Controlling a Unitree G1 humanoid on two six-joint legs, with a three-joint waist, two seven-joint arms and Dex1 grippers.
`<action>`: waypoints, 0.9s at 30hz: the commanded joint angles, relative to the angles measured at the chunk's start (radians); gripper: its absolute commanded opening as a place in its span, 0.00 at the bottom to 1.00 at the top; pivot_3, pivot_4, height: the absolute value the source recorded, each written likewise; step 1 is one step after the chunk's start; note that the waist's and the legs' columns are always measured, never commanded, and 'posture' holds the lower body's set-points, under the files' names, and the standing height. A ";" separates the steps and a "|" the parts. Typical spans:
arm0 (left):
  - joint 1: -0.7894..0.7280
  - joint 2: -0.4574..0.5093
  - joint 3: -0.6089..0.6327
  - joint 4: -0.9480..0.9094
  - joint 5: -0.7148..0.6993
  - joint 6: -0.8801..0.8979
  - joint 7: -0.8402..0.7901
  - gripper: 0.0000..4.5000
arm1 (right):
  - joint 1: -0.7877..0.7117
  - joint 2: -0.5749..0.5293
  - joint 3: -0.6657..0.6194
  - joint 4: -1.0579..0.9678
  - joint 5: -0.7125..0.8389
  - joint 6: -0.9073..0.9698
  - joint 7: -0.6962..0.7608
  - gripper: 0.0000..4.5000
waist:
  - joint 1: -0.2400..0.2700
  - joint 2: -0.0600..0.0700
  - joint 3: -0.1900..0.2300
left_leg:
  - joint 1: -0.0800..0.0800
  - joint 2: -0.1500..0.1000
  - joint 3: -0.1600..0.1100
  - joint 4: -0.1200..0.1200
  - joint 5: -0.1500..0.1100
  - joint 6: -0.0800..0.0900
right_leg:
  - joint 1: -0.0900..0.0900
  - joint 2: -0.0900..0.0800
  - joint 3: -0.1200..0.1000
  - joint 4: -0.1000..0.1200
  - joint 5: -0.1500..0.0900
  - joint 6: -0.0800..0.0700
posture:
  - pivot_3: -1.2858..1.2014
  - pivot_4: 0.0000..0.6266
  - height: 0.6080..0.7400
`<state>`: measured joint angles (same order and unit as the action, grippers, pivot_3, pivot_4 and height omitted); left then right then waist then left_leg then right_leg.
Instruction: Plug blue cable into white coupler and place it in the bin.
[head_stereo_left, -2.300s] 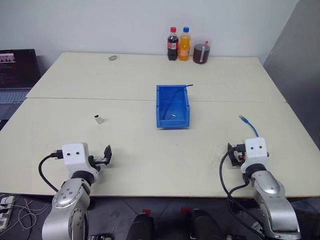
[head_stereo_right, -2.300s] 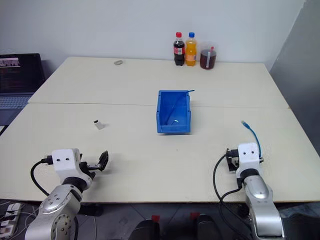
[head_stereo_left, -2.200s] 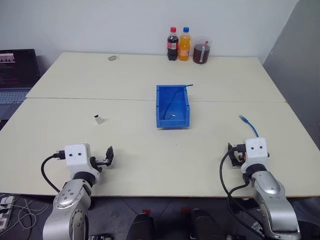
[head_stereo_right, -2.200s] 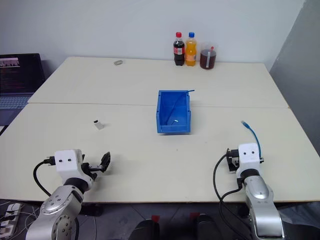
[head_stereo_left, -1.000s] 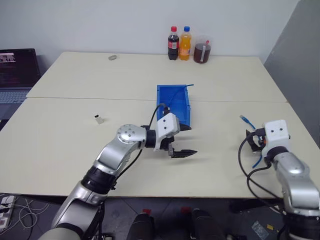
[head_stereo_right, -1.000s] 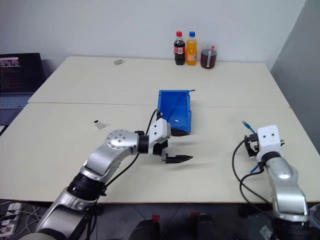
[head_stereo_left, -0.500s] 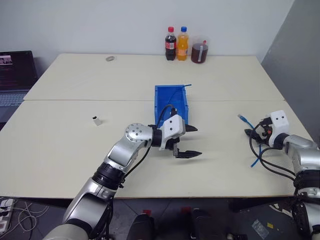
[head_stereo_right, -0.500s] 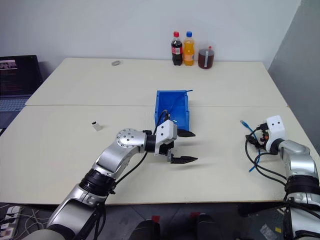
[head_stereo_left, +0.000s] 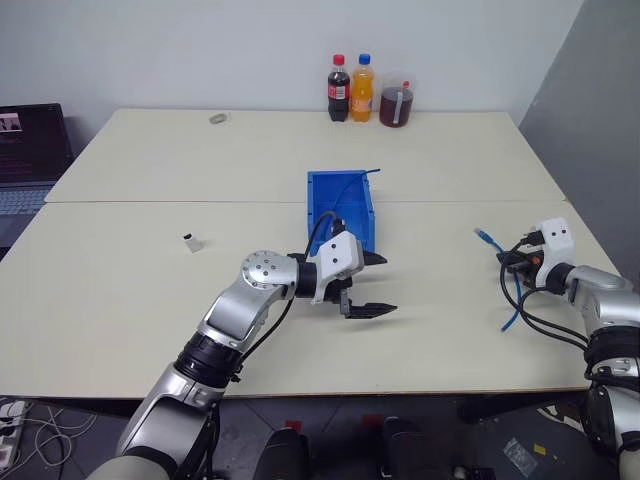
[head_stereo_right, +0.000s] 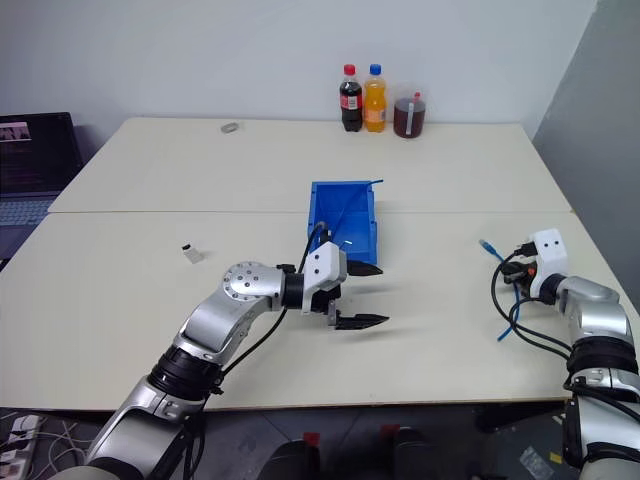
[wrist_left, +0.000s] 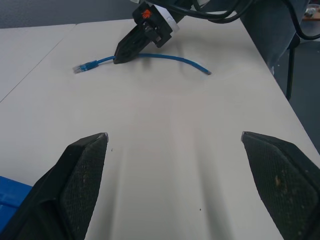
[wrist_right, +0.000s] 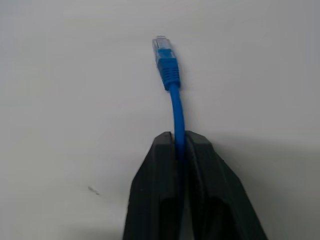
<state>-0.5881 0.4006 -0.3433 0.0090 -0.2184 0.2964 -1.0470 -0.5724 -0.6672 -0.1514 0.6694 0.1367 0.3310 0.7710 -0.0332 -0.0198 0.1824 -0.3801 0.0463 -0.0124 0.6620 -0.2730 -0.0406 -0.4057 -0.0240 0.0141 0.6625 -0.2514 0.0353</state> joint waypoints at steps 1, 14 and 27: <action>0.015 0.022 0.031 -0.063 -0.013 0.002 -0.004 1.00 | 0.065 -0.004 0.089 -0.104 -0.042 -0.061 0.069 0.01 | -0.002 0.000 0.000 | 0.000 0.000 0.000 0.000 0.000 0.000 | 0.000 0.000 0.000 0.000 0.000 0.000 | 0.52 0.24 1.00; 0.238 0.201 0.310 -0.262 -0.137 0.138 0.075 1.00 | 0.081 0.100 0.281 -0.631 0.113 0.124 0.265 0.01 | -0.011 0.001 0.001 | -0.001 0.002 -0.004 -0.001 0.000 0.000 | -0.003 0.003 0.001 0.001 0.000 0.000 | 0.52 0.24 1.00; 0.745 0.166 0.458 -0.625 -0.191 0.245 0.312 1.00 | -0.125 0.396 0.598 -0.278 -0.119 -0.100 0.206 0.01 | 0.017 0.000 0.001 | -0.003 0.001 -0.003 -0.001 0.000 -0.001 | -0.004 0.000 -0.001 0.000 0.001 -0.003 | 0.52 0.24 1.00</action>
<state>0.1179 0.5868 0.0917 -0.5251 -0.3960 0.5405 -0.7929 -0.6769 -0.2805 0.4393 0.3555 0.0459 0.2761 0.9809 -0.0163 -0.0201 0.1836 -0.3827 0.0474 -0.0150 0.6615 -0.2734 -0.0416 -0.4100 -0.0242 0.0138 0.6630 -0.2503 0.0324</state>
